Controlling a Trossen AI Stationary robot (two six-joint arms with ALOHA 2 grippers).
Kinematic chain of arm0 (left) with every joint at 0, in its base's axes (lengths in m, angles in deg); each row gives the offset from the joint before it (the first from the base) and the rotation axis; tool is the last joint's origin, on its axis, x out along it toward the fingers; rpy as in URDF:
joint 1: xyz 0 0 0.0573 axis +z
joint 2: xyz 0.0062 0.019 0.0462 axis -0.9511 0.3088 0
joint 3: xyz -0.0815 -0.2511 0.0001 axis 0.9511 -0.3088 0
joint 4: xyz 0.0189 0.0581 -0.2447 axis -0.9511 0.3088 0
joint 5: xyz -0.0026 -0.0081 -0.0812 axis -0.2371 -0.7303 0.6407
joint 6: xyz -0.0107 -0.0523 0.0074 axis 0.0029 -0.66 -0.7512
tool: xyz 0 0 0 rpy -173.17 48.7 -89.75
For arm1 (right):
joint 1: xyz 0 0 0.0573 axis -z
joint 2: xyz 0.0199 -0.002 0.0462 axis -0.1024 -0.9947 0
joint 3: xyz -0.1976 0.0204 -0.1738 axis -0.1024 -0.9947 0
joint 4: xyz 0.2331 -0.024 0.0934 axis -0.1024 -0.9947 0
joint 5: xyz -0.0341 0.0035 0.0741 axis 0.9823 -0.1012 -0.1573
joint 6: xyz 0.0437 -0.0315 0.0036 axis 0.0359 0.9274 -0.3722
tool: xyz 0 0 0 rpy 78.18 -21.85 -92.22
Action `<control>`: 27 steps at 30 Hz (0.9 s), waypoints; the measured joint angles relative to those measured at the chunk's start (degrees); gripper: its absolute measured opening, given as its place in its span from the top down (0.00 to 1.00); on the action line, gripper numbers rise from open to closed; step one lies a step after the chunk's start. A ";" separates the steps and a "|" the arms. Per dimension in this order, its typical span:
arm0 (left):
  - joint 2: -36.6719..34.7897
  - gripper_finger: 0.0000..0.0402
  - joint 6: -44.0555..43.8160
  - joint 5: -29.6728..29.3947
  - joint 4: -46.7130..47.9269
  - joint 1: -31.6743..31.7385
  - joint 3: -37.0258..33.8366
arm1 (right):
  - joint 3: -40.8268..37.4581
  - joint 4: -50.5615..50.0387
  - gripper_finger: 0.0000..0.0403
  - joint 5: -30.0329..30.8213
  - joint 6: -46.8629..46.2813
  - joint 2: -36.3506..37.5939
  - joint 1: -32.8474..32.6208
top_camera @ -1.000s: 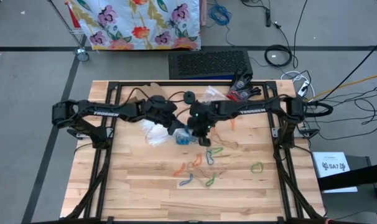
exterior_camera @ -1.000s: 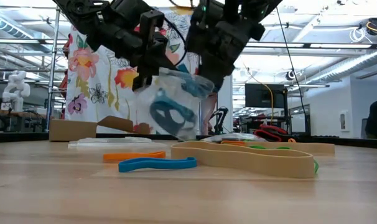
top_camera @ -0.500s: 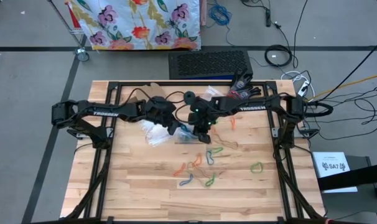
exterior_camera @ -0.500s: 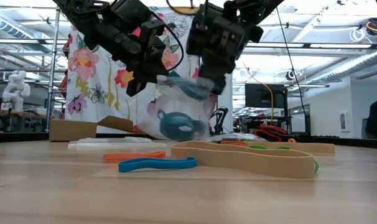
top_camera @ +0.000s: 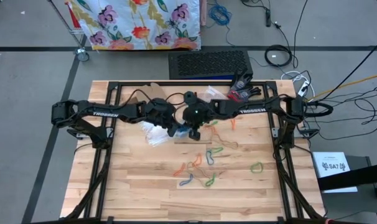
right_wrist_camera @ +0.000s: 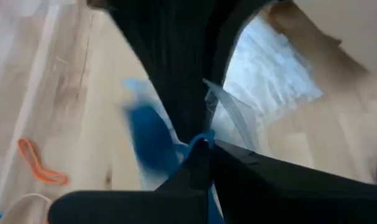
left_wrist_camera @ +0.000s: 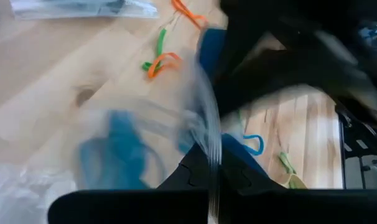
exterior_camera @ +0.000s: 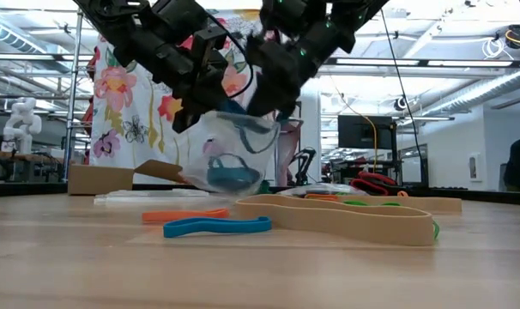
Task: Sort rubber bands
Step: Put the blue rubber band into the transparent zip bag
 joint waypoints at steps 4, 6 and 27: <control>-0.07 1.00 -0.01 -0.08 0.39 -0.17 -0.08 | -0.19 1.39 1.00 0.87 2.78 -0.15 -1.79; -0.07 1.00 -0.01 -0.05 0.57 -0.38 -0.08 | -0.19 0.93 1.00 1.16 3.52 -0.17 -1.99; 0.08 1.00 0.02 -4.25 2.46 -0.16 0.01 | 0.19 -3.12 0.70 1.06 -4.14 0.06 -1.25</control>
